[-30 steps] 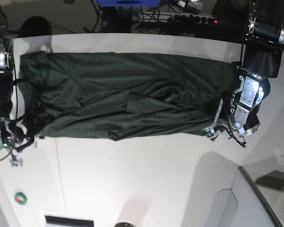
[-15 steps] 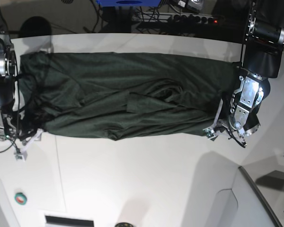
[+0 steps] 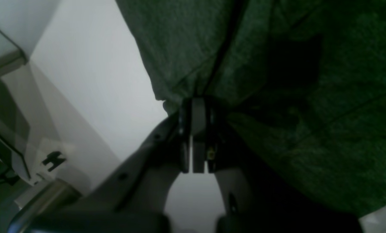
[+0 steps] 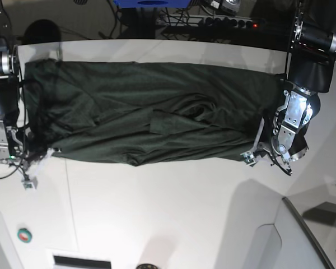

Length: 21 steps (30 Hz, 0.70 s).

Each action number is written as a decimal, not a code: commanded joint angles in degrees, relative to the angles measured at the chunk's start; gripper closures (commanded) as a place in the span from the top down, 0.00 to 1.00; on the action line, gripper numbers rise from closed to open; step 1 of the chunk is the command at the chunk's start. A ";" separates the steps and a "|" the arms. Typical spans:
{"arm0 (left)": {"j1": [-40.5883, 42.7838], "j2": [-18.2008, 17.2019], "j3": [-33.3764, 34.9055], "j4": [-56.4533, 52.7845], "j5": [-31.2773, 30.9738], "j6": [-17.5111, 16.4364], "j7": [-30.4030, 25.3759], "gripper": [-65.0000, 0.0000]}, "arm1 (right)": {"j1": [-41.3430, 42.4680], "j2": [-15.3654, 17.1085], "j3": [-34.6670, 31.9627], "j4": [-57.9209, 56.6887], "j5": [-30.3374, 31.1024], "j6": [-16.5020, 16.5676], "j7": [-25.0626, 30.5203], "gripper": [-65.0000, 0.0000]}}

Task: Layout the t-shirt on the table in an organized manner, then fold the t-shirt properly
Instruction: 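Regrasp the shirt end with the right gripper near the table, then lift and roll the shirt edge over with both grippers, folding lengthwise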

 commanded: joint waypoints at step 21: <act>4.95 2.83 -20.53 15.59 0.08 0.40 -0.17 0.00 | -8.90 3.19 5.17 21.29 0.36 -0.17 -1.16 0.00</act>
